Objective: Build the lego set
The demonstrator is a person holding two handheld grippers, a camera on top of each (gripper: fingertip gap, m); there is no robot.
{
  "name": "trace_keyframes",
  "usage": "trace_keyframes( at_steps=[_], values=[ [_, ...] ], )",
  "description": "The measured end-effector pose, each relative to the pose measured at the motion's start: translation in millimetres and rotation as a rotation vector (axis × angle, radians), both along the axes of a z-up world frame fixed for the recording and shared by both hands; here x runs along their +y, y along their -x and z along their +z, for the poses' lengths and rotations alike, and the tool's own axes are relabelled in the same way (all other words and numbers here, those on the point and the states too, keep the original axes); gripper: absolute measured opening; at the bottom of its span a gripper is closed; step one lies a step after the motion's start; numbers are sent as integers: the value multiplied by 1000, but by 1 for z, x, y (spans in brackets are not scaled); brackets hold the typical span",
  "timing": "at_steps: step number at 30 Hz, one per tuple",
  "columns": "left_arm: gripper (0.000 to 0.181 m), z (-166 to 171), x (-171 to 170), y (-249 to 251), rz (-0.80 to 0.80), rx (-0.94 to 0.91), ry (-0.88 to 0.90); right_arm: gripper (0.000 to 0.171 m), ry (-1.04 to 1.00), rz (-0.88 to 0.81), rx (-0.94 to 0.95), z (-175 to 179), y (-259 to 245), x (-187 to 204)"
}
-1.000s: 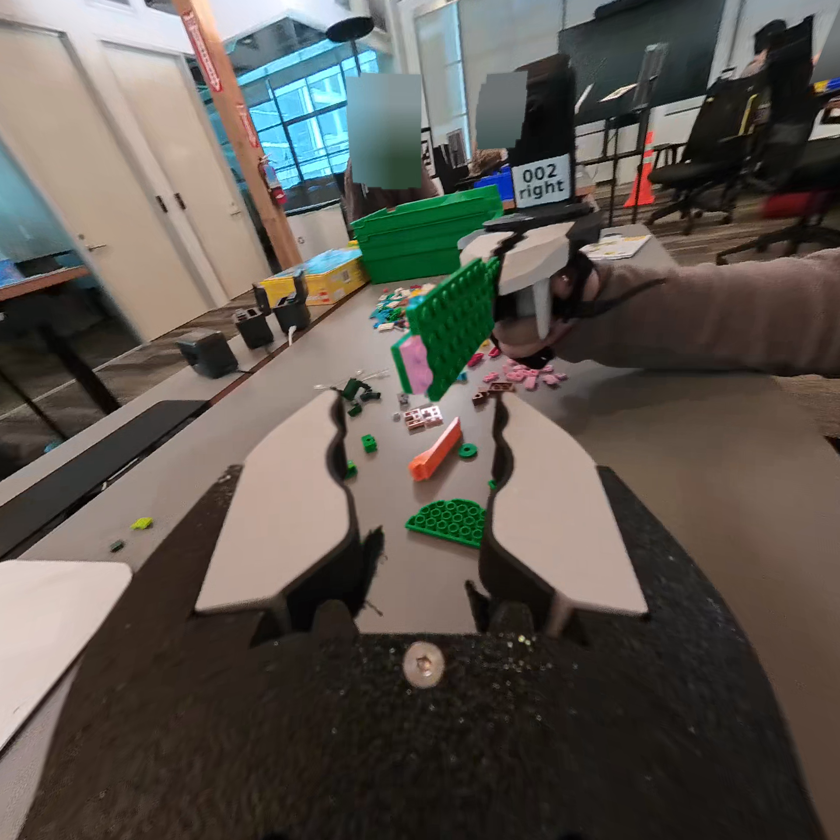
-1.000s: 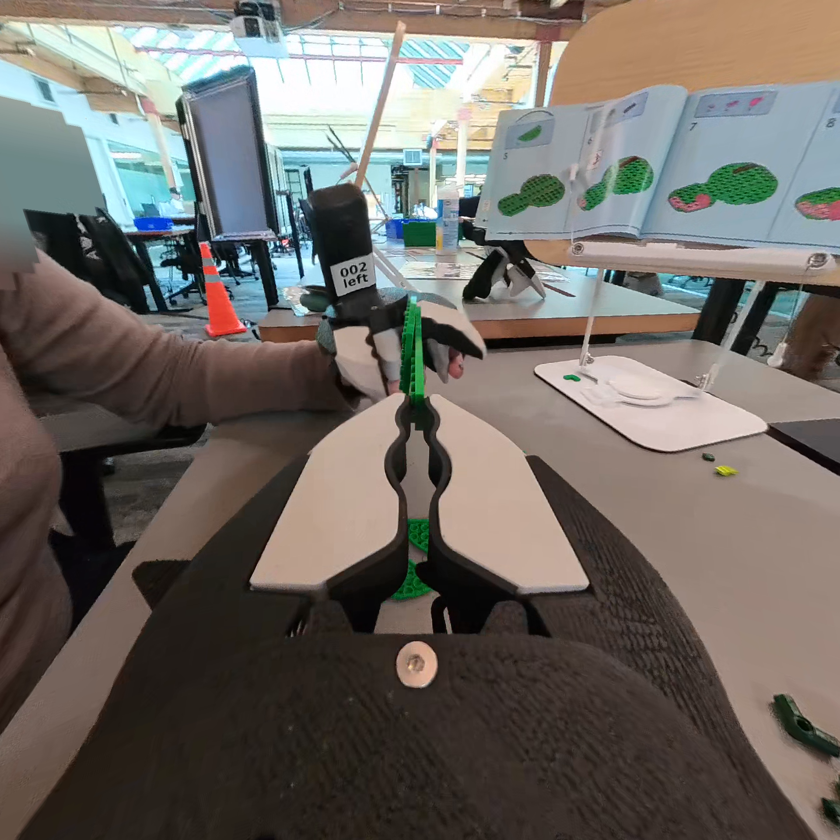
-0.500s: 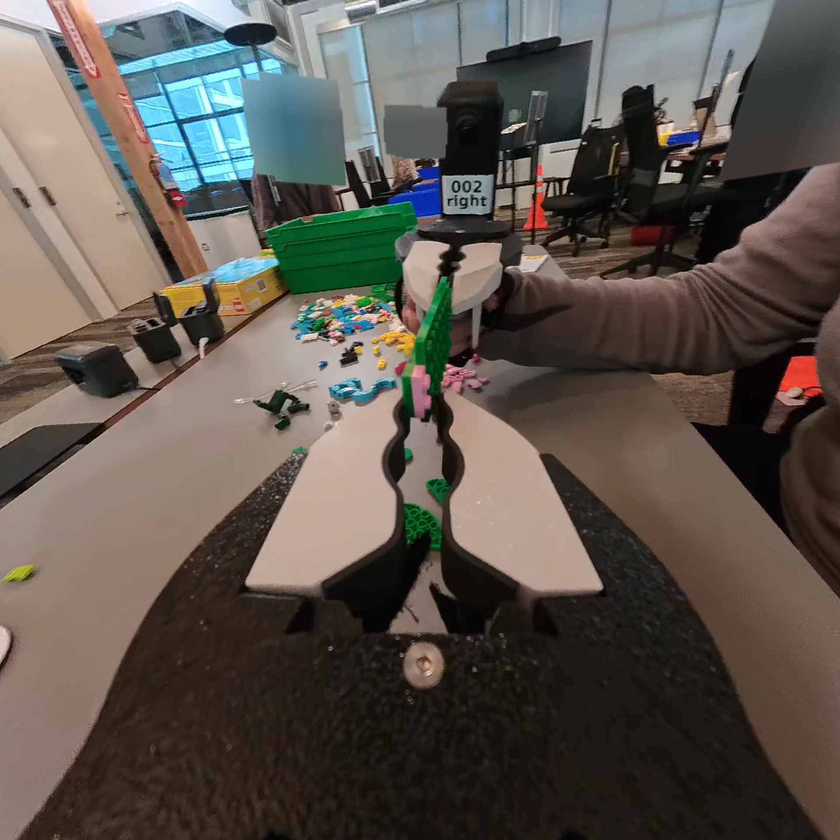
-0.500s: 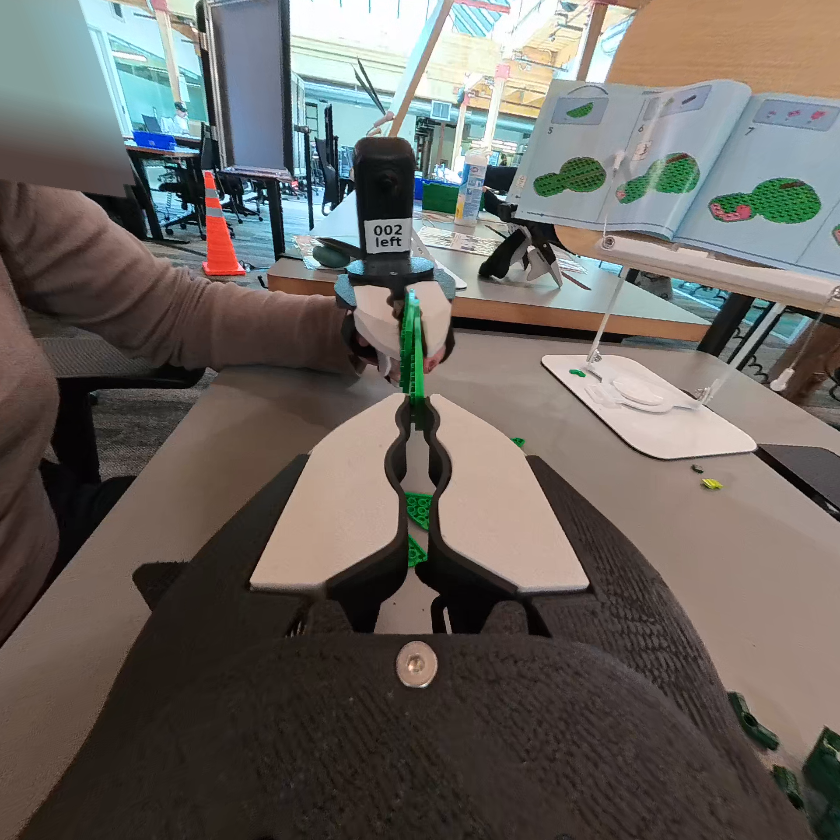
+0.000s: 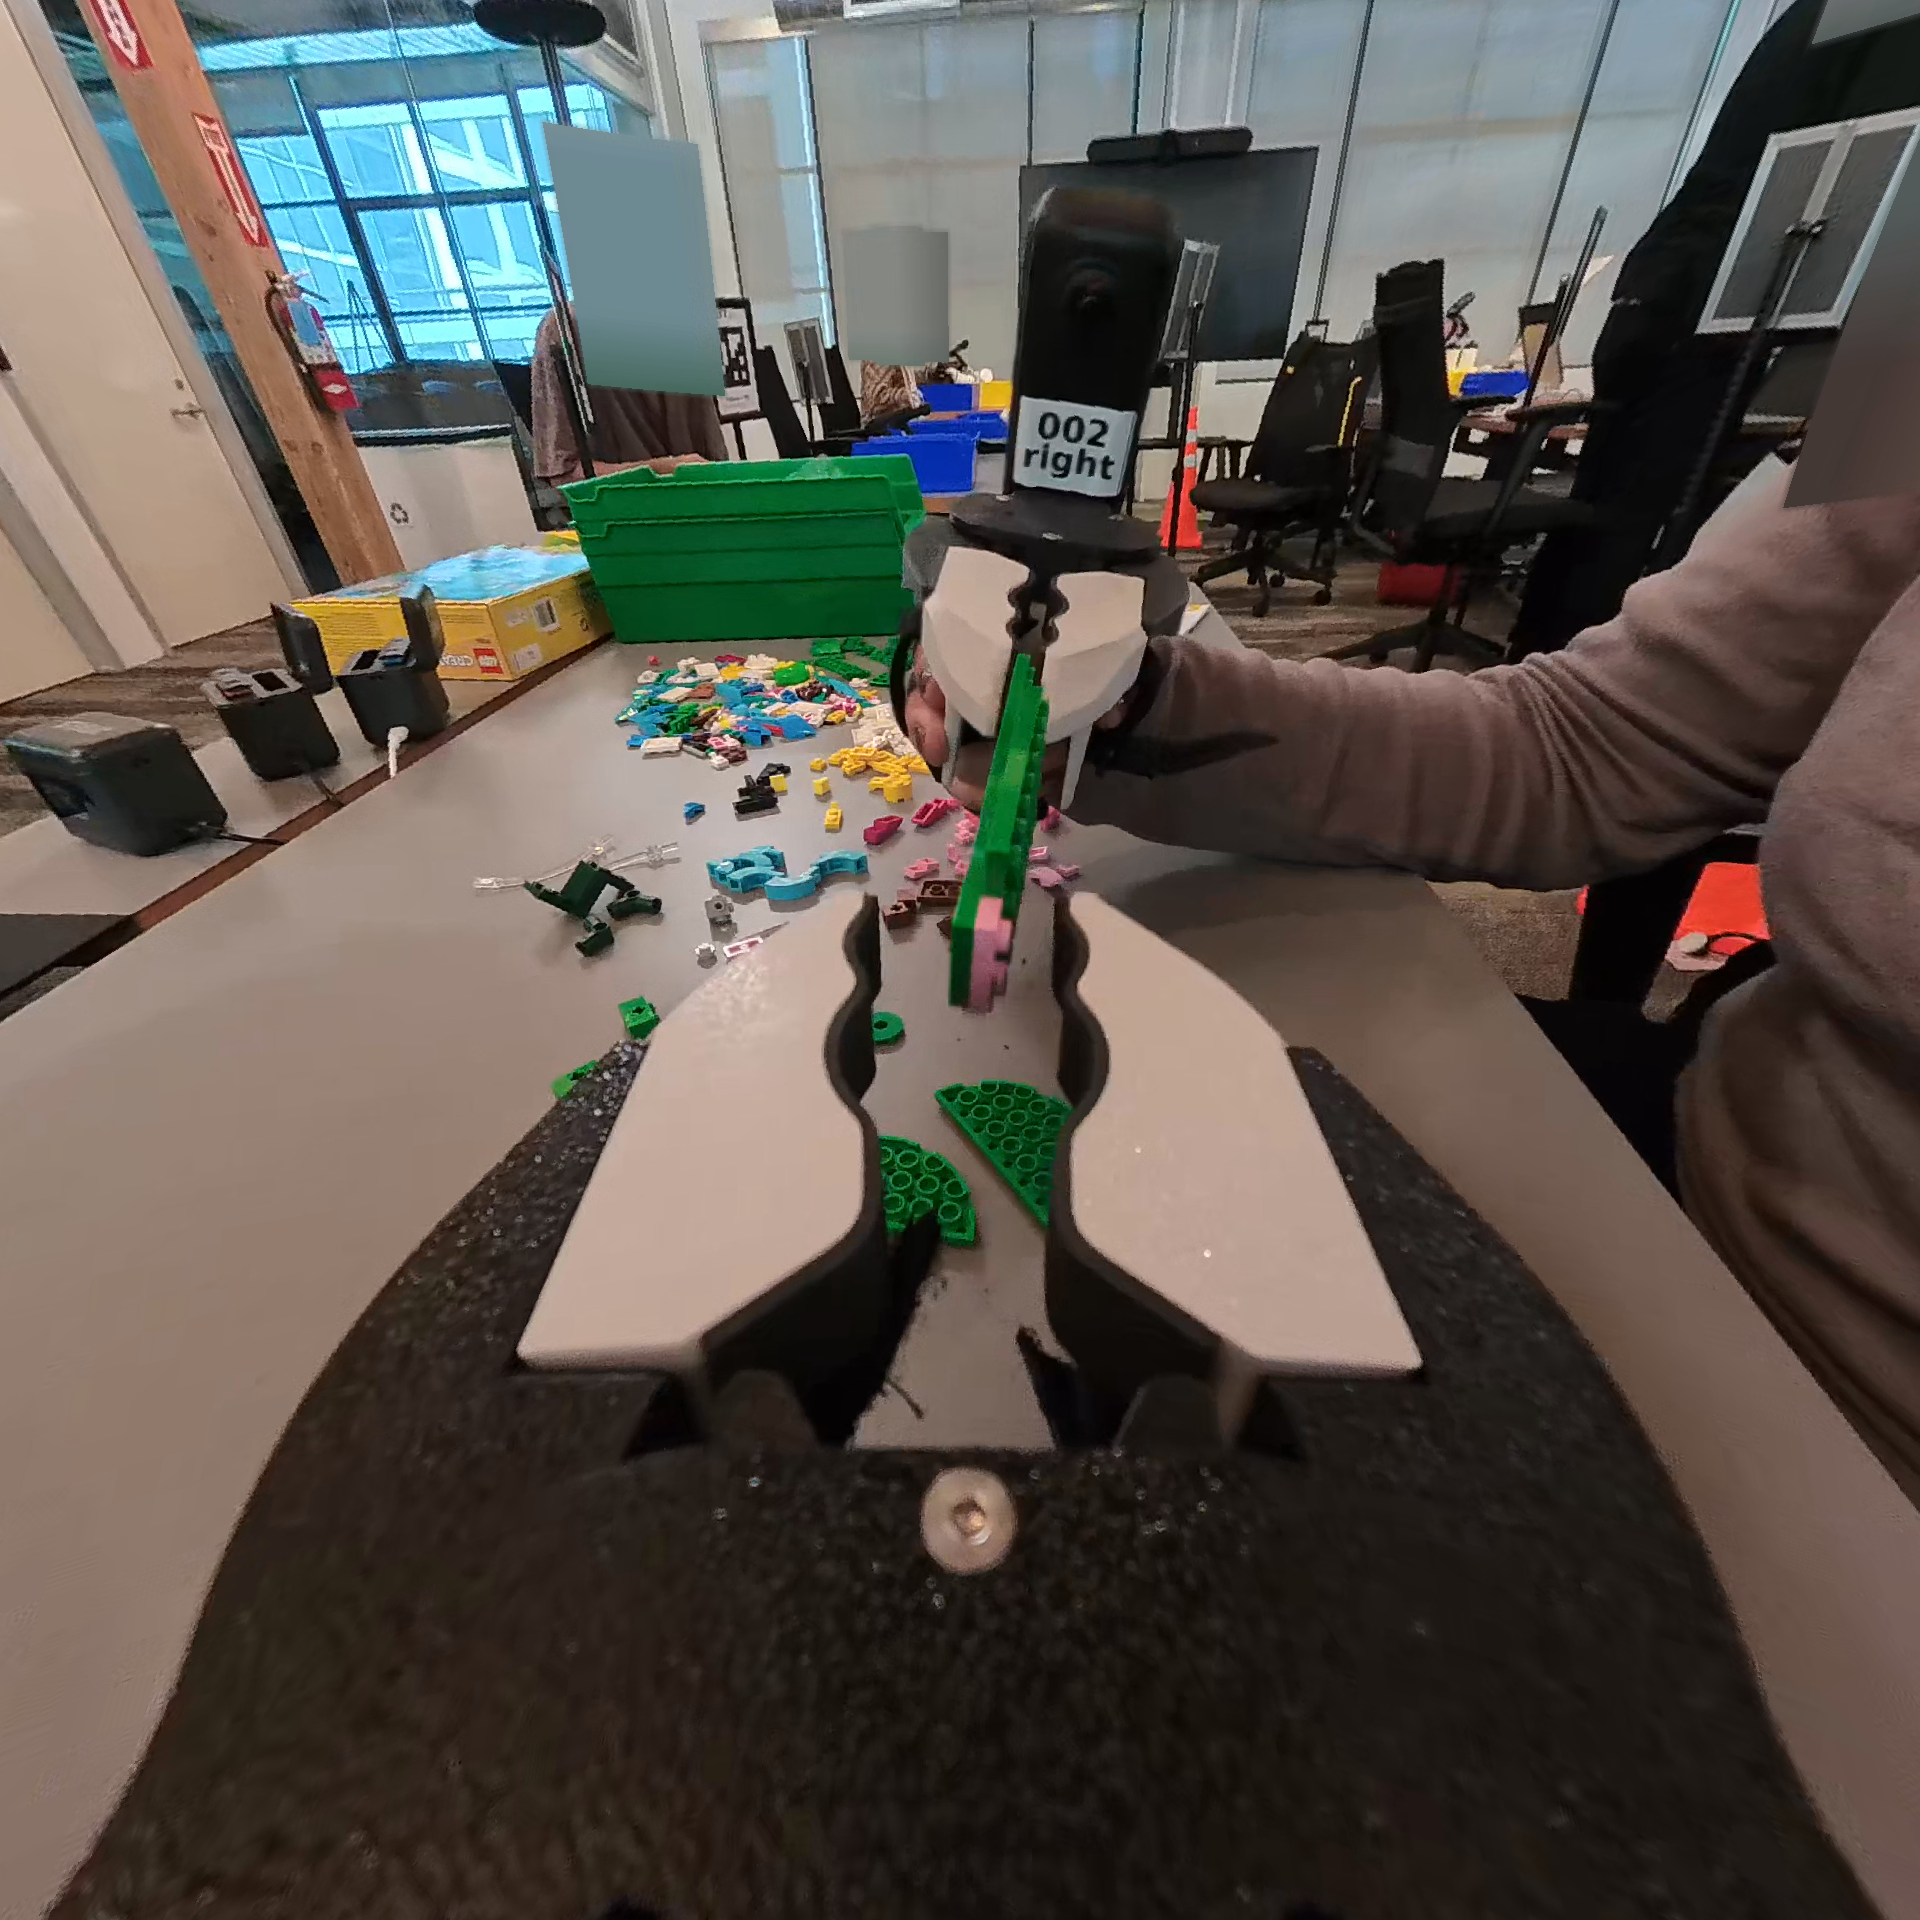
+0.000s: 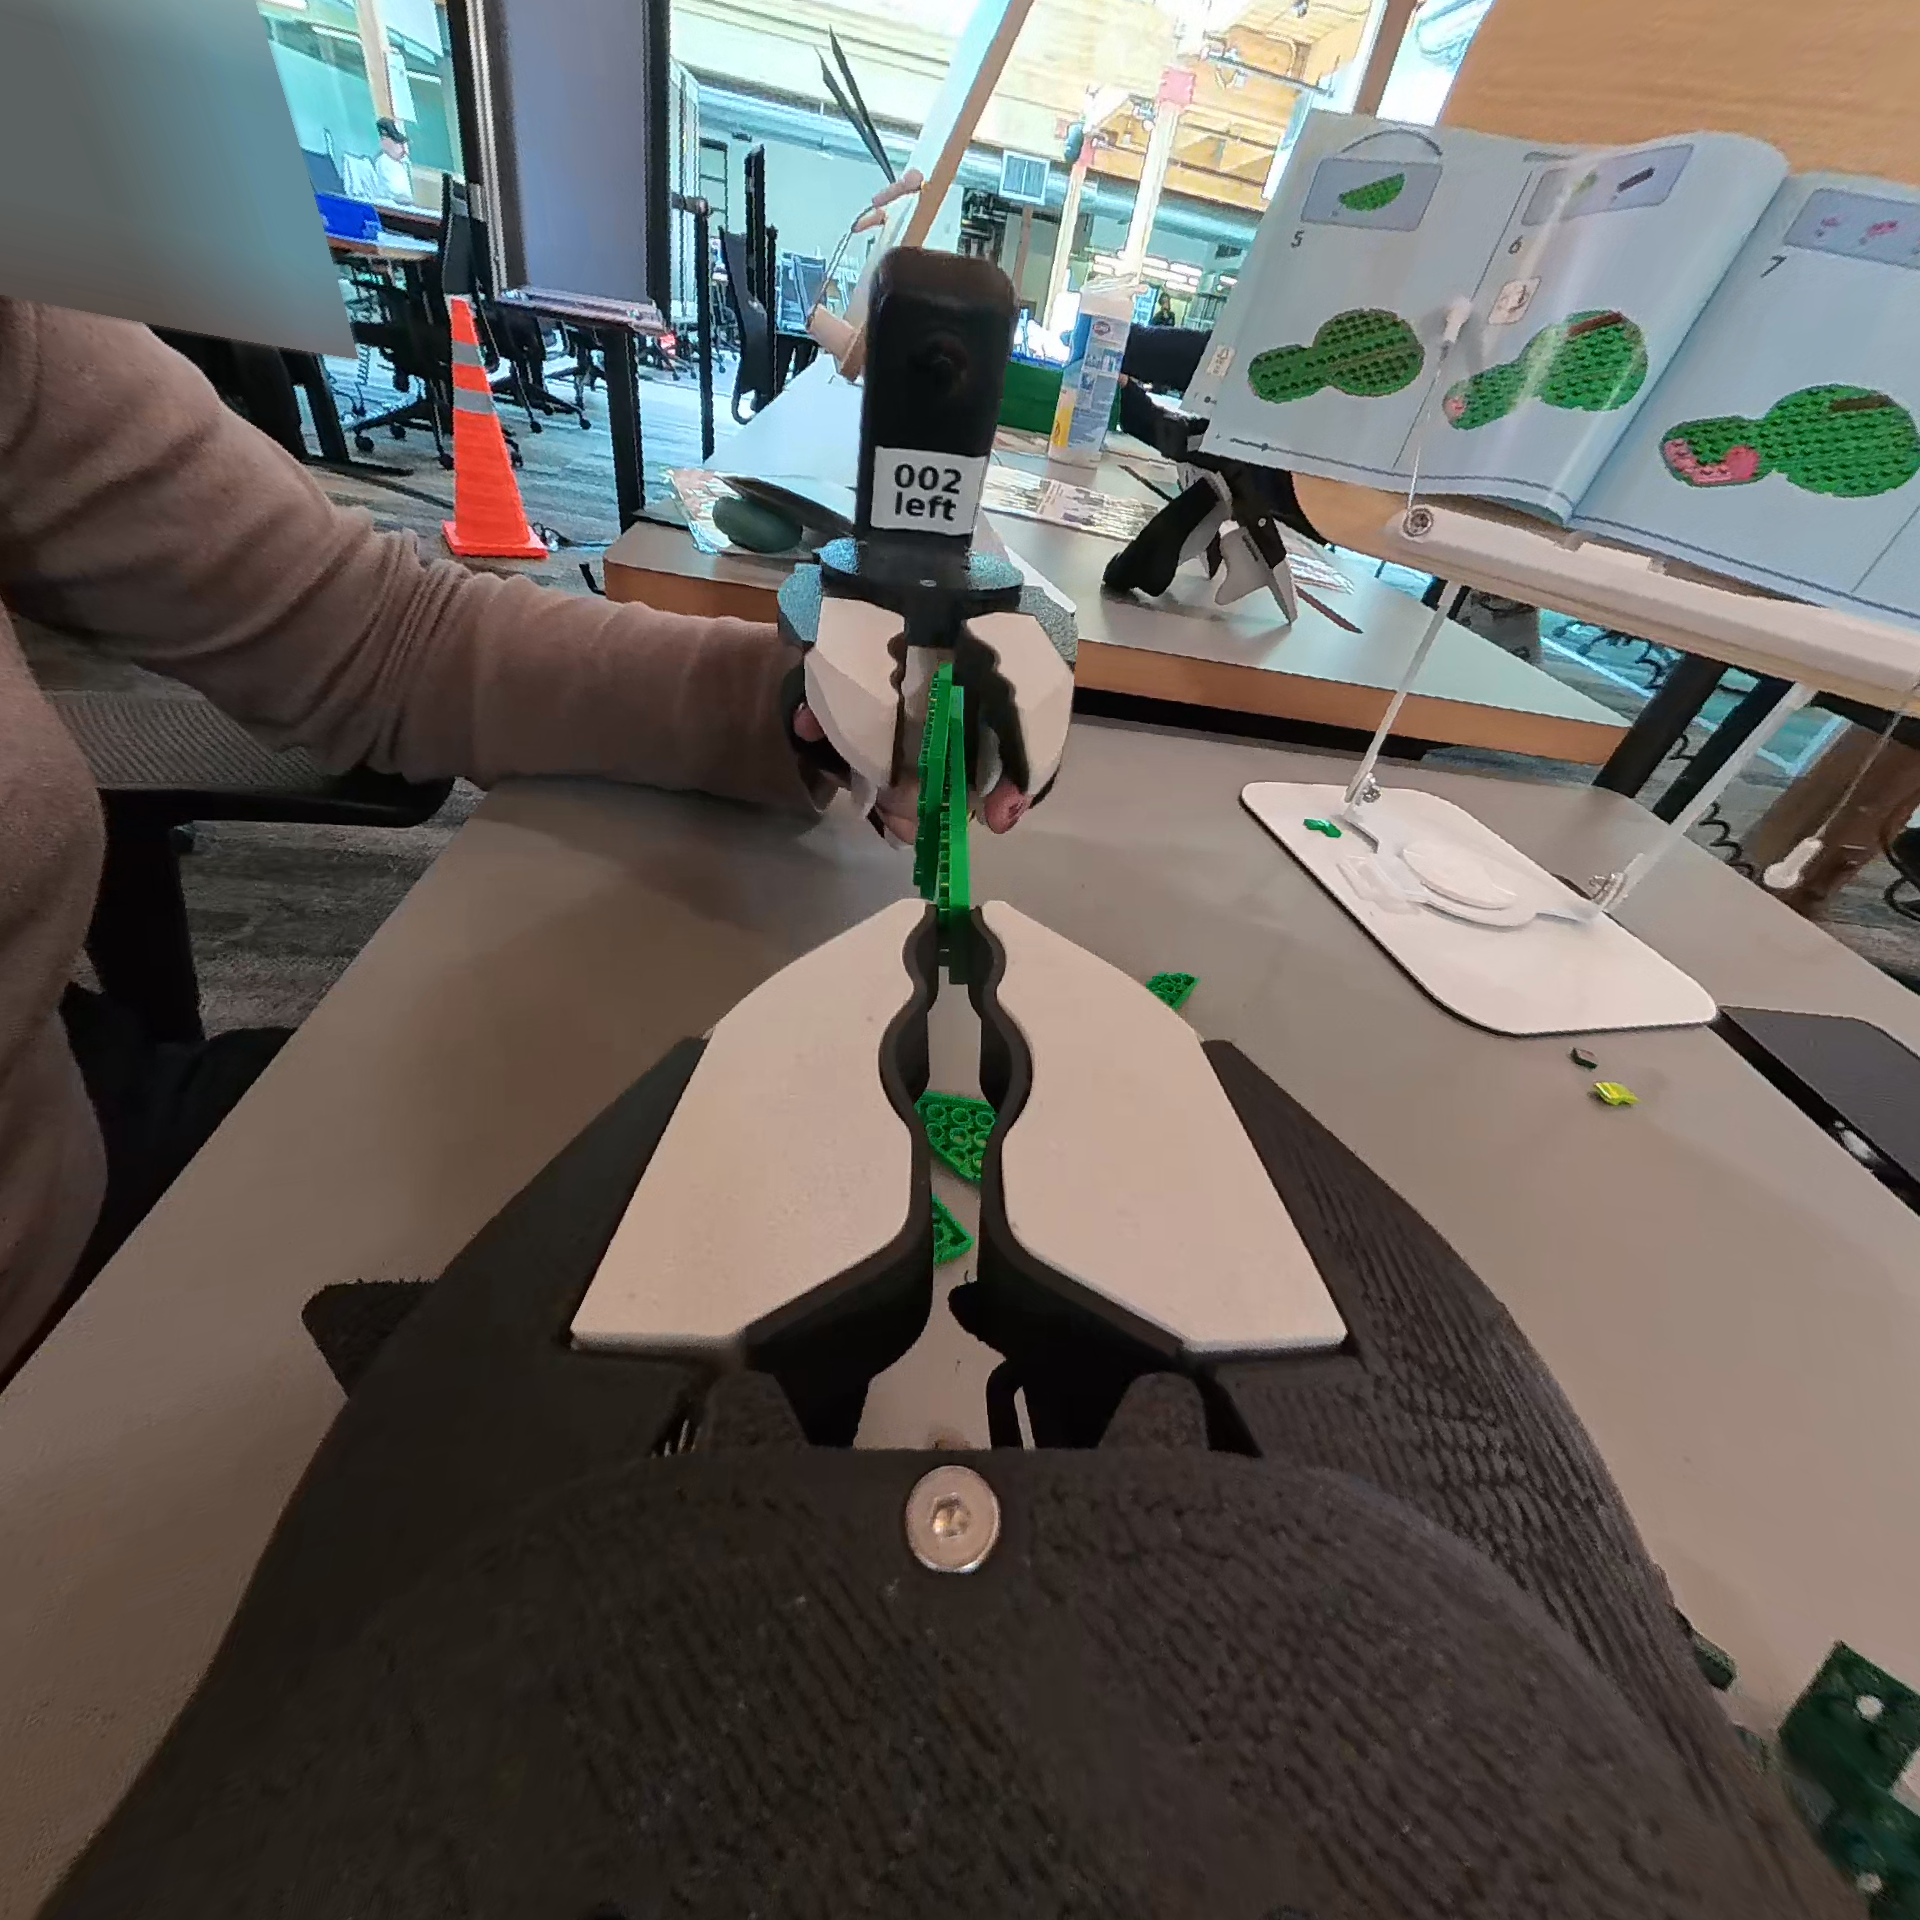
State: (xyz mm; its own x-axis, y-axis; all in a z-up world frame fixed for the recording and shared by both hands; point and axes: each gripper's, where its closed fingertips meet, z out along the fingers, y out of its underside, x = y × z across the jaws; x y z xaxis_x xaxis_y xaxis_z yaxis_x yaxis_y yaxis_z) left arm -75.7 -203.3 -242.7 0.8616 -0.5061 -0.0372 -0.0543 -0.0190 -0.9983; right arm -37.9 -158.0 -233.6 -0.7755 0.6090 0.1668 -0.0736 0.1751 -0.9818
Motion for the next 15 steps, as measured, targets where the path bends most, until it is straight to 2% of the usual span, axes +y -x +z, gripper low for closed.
trace_keyframes(
  at_steps=[1, 3, 8, 10, 12, 15],
  values=[
    [30, 0, 0, 0, 1, -1, 0, 3, -5, 0, -2, -1, 0, -1],
    [11, 0, 0, 1, 5, 16, -10, 3, -12, -8, -5, -2, 1, 0],
    [8, -2, -2, 1, 29, 165, -39, 6, -7, -71, -14, -4, 9, 6],
    [8, 0, -3, 19, 138, 291, -77, 23, -35, -132, -34, -9, 16, 13],
    [8, 6, -4, 51, 344, 461, -142, 27, -76, -184, -71, -18, 22, 22],
    [8, 6, -13, 87, 553, 745, -163, 28, -153, -218, -118, -33, 31, 26]
  ],
)
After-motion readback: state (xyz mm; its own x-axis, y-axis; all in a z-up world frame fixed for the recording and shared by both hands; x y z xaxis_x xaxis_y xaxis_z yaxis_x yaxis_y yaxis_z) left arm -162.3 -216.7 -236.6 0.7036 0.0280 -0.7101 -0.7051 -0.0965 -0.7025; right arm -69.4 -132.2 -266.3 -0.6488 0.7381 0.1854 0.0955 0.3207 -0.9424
